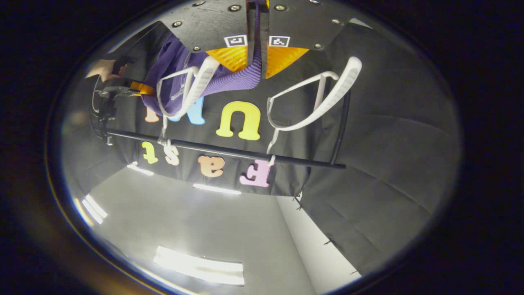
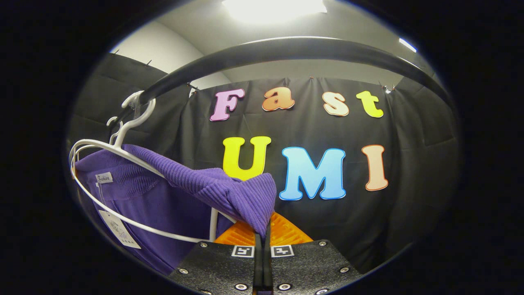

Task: Grasp the clothes on the hanger with both hands and then place them into the laundry hamper below.

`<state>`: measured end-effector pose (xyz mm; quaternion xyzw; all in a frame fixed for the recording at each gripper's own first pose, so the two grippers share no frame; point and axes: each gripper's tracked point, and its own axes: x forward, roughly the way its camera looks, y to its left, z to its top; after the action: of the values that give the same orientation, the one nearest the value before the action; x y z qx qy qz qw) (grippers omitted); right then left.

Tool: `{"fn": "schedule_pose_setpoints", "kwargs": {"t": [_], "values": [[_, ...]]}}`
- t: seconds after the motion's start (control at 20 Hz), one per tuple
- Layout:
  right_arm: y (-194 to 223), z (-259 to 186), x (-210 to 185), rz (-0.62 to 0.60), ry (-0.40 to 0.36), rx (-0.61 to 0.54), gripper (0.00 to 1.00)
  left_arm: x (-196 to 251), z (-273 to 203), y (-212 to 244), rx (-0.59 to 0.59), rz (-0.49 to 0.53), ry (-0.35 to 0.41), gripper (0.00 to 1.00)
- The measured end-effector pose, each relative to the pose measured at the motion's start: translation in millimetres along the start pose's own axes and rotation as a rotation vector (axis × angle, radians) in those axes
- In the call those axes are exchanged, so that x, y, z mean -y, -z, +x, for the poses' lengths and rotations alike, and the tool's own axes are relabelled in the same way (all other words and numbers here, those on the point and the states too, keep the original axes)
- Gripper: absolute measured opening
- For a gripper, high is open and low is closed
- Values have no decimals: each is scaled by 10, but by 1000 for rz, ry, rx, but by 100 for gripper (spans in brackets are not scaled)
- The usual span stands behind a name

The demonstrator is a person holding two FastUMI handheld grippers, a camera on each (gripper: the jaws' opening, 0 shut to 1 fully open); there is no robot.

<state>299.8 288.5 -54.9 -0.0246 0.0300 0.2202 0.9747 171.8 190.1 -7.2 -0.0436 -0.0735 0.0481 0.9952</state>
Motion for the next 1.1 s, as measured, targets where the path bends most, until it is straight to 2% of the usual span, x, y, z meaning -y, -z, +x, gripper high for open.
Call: {"fn": "schedule_pose_setpoints", "kwargs": {"t": [0.05,0.1,0.15,0.25,0.3,0.35,0.7,0.95,1.1], "values": [[16,-31,-13,1,1,-2,0,32,-22,37,-6,0,-5,4],[33,-51,3,1,7,-4,0,76,-28,92,-13,6,-7,0],[51,-53,13,2,12,-9,0,119,-43,137,-22,13,-10,4],[115,-35,96,4,22,-23,0,218,-28,237,-40,21,-12,4],[144,-30,149,5,28,-29,0,265,-9,277,-45,16,-10,0],[168,-48,200,6,36,-31,0,315,8,309,-51,6,-6,4],[350,-129,579,-4,91,-62,0,656,112,526,-100,-42,16,4],[382,-273,706,-105,109,-46,0,869,123,606,-125,-41,17,4],[457,-338,740,-108,108,-52,0,982,113,661,-134,-67,-2,4]]}}
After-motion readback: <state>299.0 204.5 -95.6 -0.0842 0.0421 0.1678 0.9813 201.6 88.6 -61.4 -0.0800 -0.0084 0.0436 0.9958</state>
